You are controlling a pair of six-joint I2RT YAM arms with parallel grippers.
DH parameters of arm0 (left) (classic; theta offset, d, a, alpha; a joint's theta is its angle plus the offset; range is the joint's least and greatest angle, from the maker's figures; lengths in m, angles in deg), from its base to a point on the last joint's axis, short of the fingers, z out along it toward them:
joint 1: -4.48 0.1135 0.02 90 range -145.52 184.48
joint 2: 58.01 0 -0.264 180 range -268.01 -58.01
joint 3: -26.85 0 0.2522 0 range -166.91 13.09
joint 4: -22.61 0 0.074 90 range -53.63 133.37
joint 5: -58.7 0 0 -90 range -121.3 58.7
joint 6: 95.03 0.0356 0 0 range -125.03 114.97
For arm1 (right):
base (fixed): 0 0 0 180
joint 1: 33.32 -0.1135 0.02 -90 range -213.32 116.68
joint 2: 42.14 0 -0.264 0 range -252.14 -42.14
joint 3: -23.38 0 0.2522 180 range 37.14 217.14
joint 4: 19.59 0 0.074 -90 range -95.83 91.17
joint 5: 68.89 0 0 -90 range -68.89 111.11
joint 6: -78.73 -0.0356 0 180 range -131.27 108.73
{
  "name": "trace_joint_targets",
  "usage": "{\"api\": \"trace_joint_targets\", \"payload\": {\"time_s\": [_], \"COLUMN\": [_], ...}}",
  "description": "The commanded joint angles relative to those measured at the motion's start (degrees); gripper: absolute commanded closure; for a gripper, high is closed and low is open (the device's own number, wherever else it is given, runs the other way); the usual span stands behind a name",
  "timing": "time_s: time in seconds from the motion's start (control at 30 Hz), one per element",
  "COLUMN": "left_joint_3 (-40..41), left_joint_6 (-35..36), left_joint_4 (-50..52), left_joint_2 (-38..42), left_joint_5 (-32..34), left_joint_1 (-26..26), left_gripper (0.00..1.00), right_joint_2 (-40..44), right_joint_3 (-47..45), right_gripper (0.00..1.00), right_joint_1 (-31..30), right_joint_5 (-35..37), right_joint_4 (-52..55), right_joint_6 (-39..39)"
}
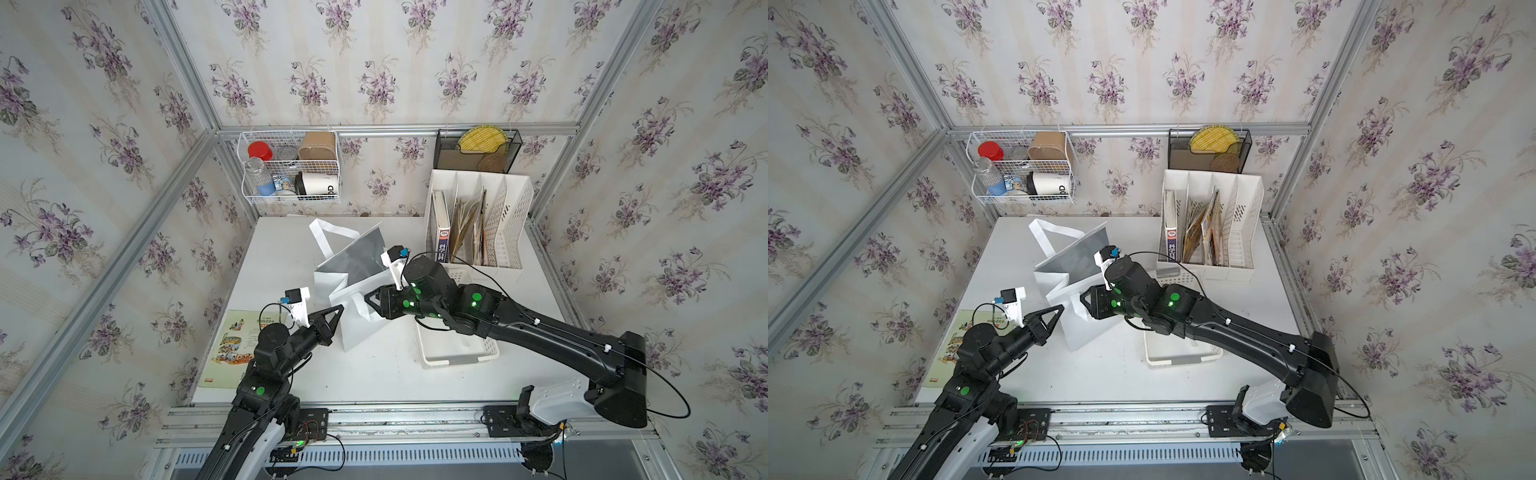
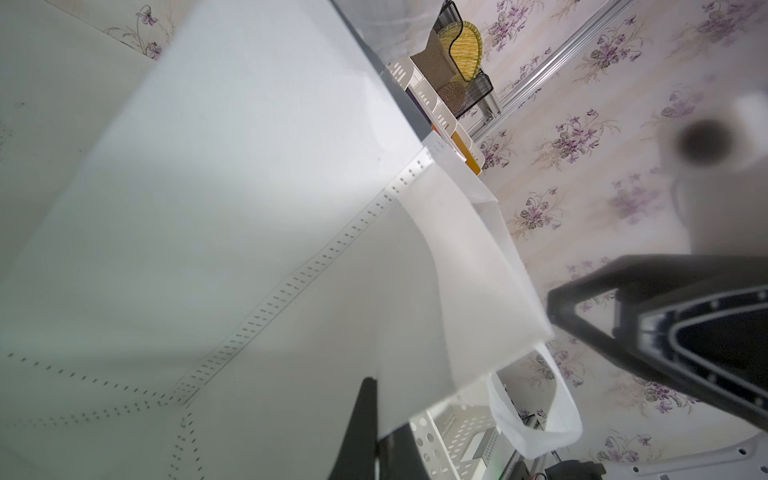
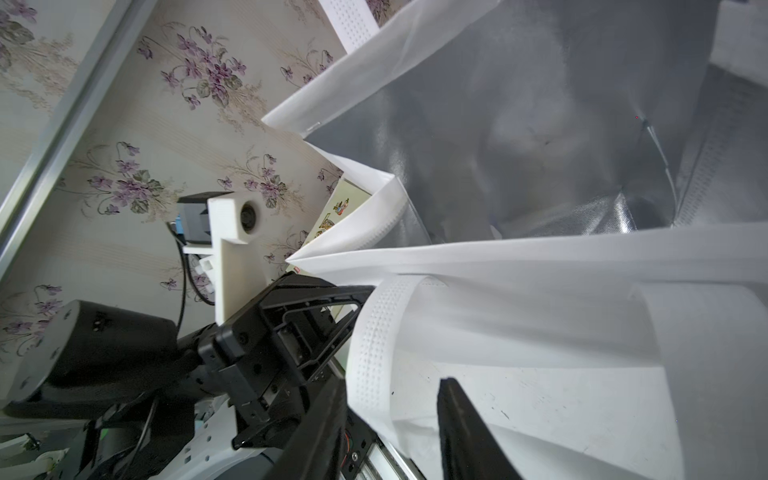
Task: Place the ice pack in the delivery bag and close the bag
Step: Adjust the delivery bag at the center of the board.
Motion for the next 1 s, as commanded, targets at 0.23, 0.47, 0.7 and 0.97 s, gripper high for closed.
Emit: {"api": "trace_joint_targets", "payload": {"time_s": [0.23, 0.47, 0.7, 0.97], "left_joint_3": [-0.08, -0.25, -0.82, -0.78], "left_joint_6": [-0.64, -0.93, -1.93, -3.38], "left_joint_4": [-3.2, -3.88, -3.61, -4.31], "left_joint_2": [-1.17, -1.63, -1.64, -1.63], "left_joint_5": [-1.18, -1.19, -1.26, -2.48], "left_joint_1": [-0.27, -0.4, -0.49, -0.56], "left_gripper": [1.0, 1.0, 1.0, 1.0], "right_joint_2": [-2.12, -1.92, -3.43, -4.77], "right_joint_3": [-4.12, -7.89, -11.58, -14.94], "right_gripper": [0.48, 0.58, 0.99, 0.95], "right_joint_1": [-0.49, -0.63, -0.56, -0.45], "right_joint_5": [-2.01, -3.57, -2.76, 0.52], "right_joint_4": [-9.19, -13.57, -15.88, -20.42], "right_joint_6": [-2.4, -2.87, -3.16, -2.17]}}
